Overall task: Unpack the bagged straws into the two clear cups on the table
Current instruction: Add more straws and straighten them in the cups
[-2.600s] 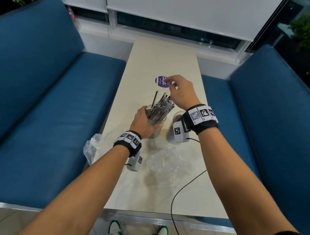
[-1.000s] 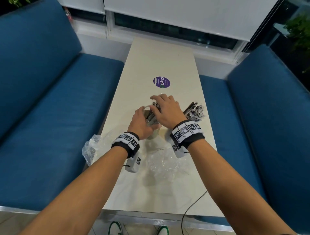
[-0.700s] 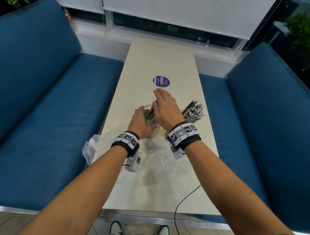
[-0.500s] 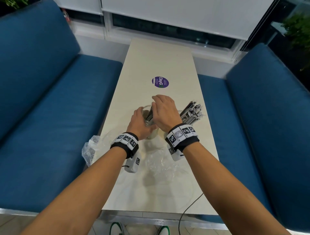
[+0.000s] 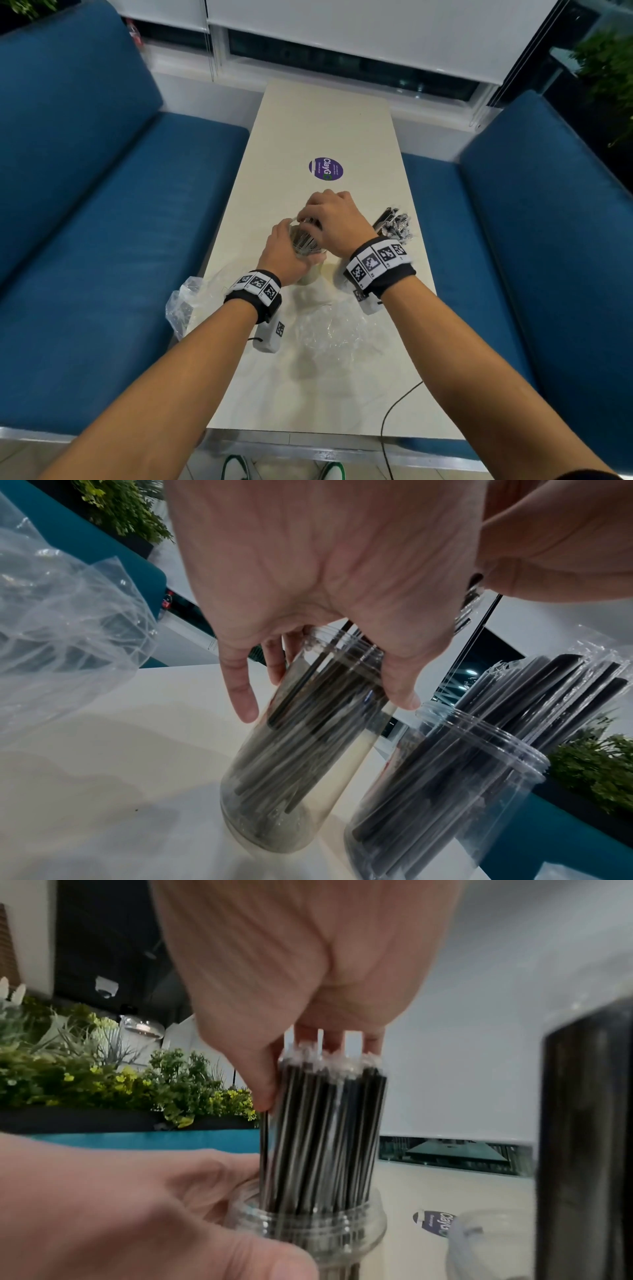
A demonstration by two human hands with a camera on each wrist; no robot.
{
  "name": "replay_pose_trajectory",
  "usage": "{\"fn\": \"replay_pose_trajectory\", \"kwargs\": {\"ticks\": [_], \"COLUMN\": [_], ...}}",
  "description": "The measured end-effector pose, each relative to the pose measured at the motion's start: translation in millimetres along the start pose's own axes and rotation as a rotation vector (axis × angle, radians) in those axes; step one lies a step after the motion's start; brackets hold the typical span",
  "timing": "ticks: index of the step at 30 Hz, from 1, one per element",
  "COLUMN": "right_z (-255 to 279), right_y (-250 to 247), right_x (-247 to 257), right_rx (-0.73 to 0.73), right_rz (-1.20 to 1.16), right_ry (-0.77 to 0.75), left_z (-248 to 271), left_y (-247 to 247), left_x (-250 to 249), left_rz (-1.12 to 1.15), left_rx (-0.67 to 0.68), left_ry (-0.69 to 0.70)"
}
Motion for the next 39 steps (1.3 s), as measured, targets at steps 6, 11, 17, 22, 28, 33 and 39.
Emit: {"fn": "replay_pose_trajectory", "kwargs": {"ticks": [6, 11, 17, 22, 28, 33, 39], "right_z": [4, 20, 25, 18, 18, 22, 21], "right_y": [3, 14, 2, -2, 13, 5, 13], "right_x": [-4, 3, 4, 7, 12, 12, 20], "right_rx": [-0.352, -0.288, -0.424, -0.379, -0.122, -0.365, -0.276], "right_rz": [-0.178, 0.131, -0.033, -0.265, -0.245, -0.289, -0.111], "right_ry": [0.024, 0.049, 0.059, 0.32, 0.361, 0.366, 0.143], "left_z": [1, 3, 4, 6, 6, 7, 3], "left_y": [0, -2, -4, -3, -3, -5, -4], "left_x": [0, -3, -3, -3, -5, -5, -4], "left_rz": [-0.008, -0.026, -0.013, 0.005, -0.022, -0.018, -0.046], "left_rx": [-0.023, -0.005, -0.015, -0.024, -0.003, -0.007, -0.005], "left_ry": [0.012, 0.007, 0.026, 0.024, -0.01, -0.003, 0.0]}}
Point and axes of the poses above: each hand's wrist, its own z-axis away from the middle knuckle, its own y-axis out of the palm, x = y × z, the point moved 1 cm from there along -z, towards the middle knuckle, and after that the axes turned 2 degrees about -y, right-handed, at the moved point
